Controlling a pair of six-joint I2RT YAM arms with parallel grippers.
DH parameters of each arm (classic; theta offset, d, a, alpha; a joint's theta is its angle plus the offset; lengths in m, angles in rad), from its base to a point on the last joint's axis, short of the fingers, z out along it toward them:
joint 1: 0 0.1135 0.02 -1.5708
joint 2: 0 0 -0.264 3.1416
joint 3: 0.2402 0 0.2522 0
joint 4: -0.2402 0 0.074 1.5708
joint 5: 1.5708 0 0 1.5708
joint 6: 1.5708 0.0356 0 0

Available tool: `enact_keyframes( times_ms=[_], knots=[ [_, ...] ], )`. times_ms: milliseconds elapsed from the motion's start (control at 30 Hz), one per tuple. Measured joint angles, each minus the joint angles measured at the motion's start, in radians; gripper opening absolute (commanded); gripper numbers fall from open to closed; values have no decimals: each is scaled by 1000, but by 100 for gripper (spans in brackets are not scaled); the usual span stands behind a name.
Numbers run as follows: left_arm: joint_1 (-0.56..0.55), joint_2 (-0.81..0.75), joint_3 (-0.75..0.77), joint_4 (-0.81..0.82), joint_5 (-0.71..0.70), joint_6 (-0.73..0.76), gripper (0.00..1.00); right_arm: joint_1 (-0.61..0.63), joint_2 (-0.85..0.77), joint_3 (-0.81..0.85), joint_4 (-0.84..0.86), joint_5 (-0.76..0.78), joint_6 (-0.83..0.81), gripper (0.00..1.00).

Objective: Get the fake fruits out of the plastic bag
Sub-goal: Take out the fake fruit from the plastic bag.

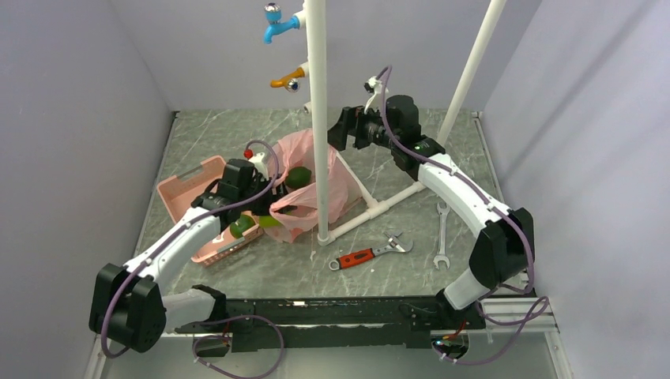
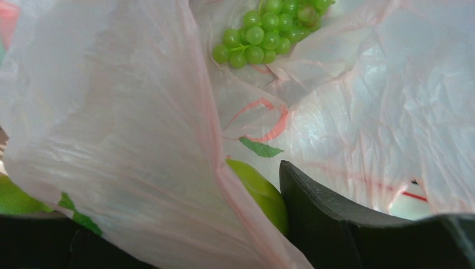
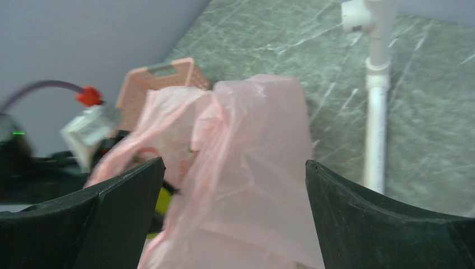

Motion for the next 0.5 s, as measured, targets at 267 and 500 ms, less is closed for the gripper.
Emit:
enact_keyframes(
  times_ms=[267,500],
  knots=[
    [19,81,29,31,21,-9,0,51,-50,35,16,-93,253,77],
    [18,76,29,31,21,-9,0,167,-27,47,80,-115,294,55]
  ],
)
